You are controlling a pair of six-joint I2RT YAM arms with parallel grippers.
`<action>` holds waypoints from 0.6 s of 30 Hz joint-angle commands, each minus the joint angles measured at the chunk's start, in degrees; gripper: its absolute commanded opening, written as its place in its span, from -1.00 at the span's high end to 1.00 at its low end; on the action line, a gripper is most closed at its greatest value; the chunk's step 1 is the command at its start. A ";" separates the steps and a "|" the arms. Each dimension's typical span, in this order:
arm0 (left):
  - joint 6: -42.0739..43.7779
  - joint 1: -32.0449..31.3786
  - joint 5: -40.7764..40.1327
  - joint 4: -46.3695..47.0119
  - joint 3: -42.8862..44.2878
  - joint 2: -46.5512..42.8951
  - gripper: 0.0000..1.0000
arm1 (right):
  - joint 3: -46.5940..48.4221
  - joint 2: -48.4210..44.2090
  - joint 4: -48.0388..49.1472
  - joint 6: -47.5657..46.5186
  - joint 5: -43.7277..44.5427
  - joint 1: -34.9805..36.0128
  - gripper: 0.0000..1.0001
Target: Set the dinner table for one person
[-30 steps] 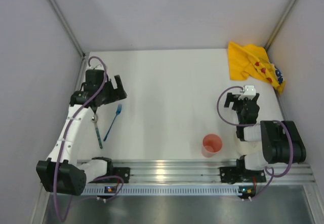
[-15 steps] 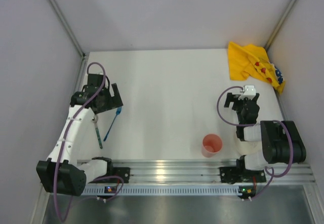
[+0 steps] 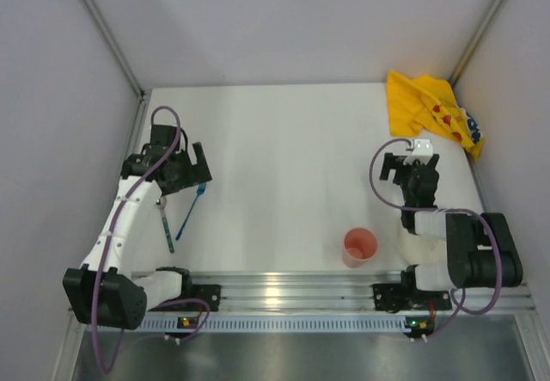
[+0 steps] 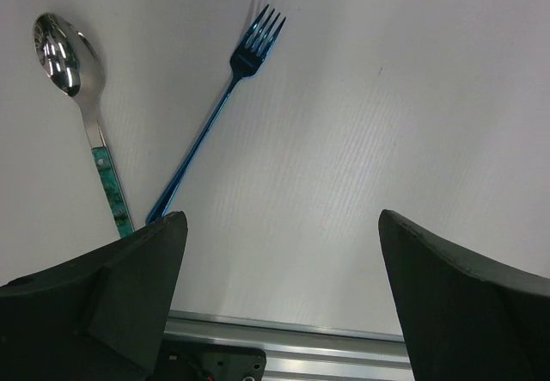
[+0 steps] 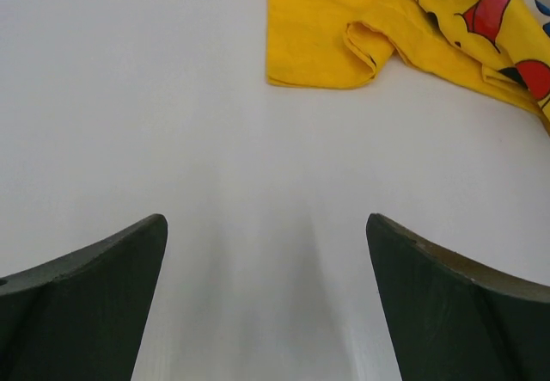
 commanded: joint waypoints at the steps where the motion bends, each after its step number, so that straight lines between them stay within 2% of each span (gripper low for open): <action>1: -0.93 -0.20 1.55 2.12 1.07 1.17 -0.97 | 13.91 -9.81 -22.82 0.49 1.79 2.07 -0.99; 3: -0.58 -0.20 1.28 2.12 1.95 1.61 -0.98 | 25.01 -14.56 -38.10 -0.66 1.62 2.08 -0.99; 4: -0.49 -0.20 1.28 2.12 2.13 1.79 -0.97 | 35.34 -14.93 -47.31 -0.57 1.79 2.08 -0.99; 6: -0.57 -0.20 1.54 2.12 2.65 2.32 -0.98 | 41.22 -12.67 -49.68 13.78 12.82 1.81 -0.99; 7: -0.66 -0.20 1.90 2.56 2.57 2.75 -0.97 | 45.42 -10.82 -50.21 18.11 9.47 -1.32 -0.99; 8: -0.92 -0.20 2.25 3.95 2.13 3.02 -0.97 | 49.46 -3.93 -52.82 19.28 3.26 -3.09 -0.99; 9: -1.01 -0.20 3.03 4.49 1.95 3.72 -0.97 | 55.68 1.36 -58.77 20.86 1.37 -3.89 -0.99; 10: -1.10 -0.29 3.30 4.67 2.13 4.07 -0.97 | 73.15 7.42 -78.66 22.09 3.79 -3.81 -0.99; 11: -1.28 -0.20 3.48 4.41 2.91 4.60 -0.97 | 81.94 19.66 -87.91 23.67 4.42 -3.55 -0.99; 12: -1.37 -0.20 3.74 4.06 3.44 5.30 -0.97 | 89.51 25.18 -94.88 23.86 4.17 -3.29 -0.99; 13: -1.45 -0.20 3.74 3.80 3.97 5.31 -0.97 | 101.24 29.67 -104.78 23.86 4.34 -2.59 -0.99; 14: -1.37 -0.29 3.66 3.97 3.97 5.22 -0.97 | 105.27 36.33 -107.75 23.60 4.08 -2.32 -0.99; 16: -1.28 -0.29 2.87 4.23 3.89 4.52 -0.97 | 113.62 41.12 -113.02 23.34 3.99 -2.41 -0.99; 18: -1.02 -0.29 2.25 3.71 3.89 3.91 -0.97 | 116.20 44.73 -114.37 24.04 3.73 -2.84 -0.99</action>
